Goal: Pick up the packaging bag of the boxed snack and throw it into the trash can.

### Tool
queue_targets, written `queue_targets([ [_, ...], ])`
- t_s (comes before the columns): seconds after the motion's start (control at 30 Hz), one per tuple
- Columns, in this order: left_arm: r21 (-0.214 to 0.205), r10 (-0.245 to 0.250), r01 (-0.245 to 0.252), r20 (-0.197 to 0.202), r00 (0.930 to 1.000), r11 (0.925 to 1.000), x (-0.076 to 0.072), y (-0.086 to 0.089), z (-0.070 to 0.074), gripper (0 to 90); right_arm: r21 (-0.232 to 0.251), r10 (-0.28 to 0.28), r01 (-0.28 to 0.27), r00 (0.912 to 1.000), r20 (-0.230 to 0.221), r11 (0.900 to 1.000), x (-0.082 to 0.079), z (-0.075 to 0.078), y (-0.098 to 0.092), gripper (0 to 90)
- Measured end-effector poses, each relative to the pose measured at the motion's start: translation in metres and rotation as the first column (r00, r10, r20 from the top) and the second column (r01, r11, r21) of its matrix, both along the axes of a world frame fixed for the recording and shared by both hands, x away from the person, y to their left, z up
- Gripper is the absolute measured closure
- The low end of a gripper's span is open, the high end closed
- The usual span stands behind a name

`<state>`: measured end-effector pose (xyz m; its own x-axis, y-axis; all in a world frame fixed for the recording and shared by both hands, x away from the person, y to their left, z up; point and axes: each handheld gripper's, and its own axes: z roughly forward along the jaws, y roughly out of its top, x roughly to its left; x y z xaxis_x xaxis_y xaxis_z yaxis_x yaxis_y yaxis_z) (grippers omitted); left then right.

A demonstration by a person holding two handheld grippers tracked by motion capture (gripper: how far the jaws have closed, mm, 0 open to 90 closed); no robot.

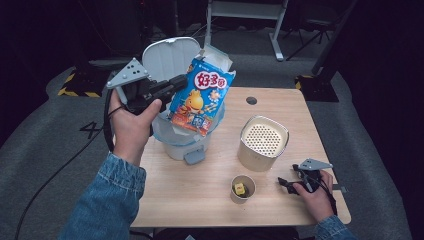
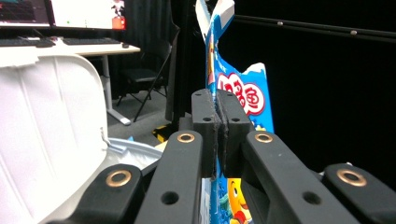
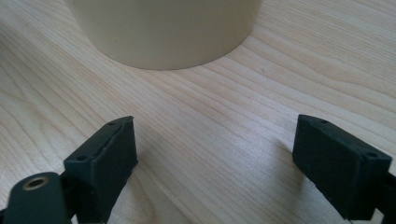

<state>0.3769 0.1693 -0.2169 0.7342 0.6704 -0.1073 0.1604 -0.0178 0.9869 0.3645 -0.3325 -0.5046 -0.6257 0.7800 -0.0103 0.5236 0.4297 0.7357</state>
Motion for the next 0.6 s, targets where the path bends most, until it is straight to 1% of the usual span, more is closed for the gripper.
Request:
queue_targets([
  [0.07, -0.006, 0.010, -0.010, 0.010, 0.9999, 0.9999, 0.003, 0.001, 0.004, 87.5, 0.000, 0.000, 0.000, 1.0000, 0.000, 1.0000, 0.000, 0.000, 0.000, 13.9],
  [0.1, -0.006, 0.010, -0.010, 0.010, 0.9999, 0.9999, 0.003, 0.001, 0.004, 87.5, 0.000, 0.000, 0.000, 1.0000, 0.000, 1.0000, 0.000, 0.000, 0.000, 13.9],
  [0.13, -0.011, 0.023, -0.023, 0.015, 0.9996, 0.9997, 0.006, 0.002, 0.009, 87.5, -0.001, -0.003, 0.003, 1.0000, 0.001, 1.0000, 0.000, 0.000, 0.000, 14.0],
  [0.27, -0.011, 0.037, -0.037, 0.020, 0.9991, 0.9993, 0.012, 0.003, 0.014, 87.5, 0.000, -0.005, 0.005, 1.0000, 0.001, 1.0000, 0.000, 0.000, 0.000, 14.0],
  [0.33, -0.014, 0.050, -0.049, 0.029, 0.9984, 0.9987, 0.019, 0.004, 0.019, 87.5, -0.001, -0.005, 0.005, 1.0000, 0.001, 1.0000, 0.000, 0.000, 0.000, 14.0],
  [0.37, -0.014, 0.050, -0.049, 0.029, 0.9984, 0.9987, 0.019, 0.004, 0.019, 87.4, -0.001, -0.005, 0.005, 1.0000, 0.001, 1.0000, 0.000, 0.000, 0.000, 14.0],
  [0.4, -0.015, 0.054, -0.053, 0.034, 0.9980, 0.9985, 0.021, 0.004, 0.021, 87.4, -0.001, -0.005, 0.005, 1.0000, 0.001, 1.0000, 0.000, 0.000, 0.000, 14.0],
  [0.43, -0.017, 0.061, -0.060, 0.055, 0.9966, 0.9980, 0.024, 0.003, 0.023, 87.4, 0.001, -0.006, 0.006, 1.0000, 0.001, 1.0000, -0.001, 0.000, 0.000, 14.0],
  [0.47, -0.017, 0.061, -0.060, 0.055, 0.9966, 0.9980, 0.024, 0.003, 0.023, 87.5, 0.001, -0.006, 0.006, 1.0000, 0.001, 1.0000, -0.001, 0.000, 0.000, 14.0],
  [0.5, -0.016, 0.073, -0.072, 0.073, 0.9946, 0.9973, 0.028, 0.001, 0.024, 87.5, 0.001, -0.006, 0.006, 1.0000, 0.001, 1.0000, -0.001, 0.000, 0.000, 14.0],
  [0.57, -0.022, 0.075, -0.074, 0.077, 0.9942, 0.9970, 0.030, 0.001, 0.024, 87.5, 0.001, -0.006, 0.006, 1.0000, 0.001, 1.0000, -0.001, 0.000, 0.000, 14.0],
  [0.6, -0.033, 0.073, -0.070, 0.077, 0.9944, 0.9970, 0.033, 0.000, 0.024, 87.5, 0.001, -0.006, 0.006, 1.0000, 0.001, 1.0000, -0.001, 0.000, 0.000, 14.0],
])
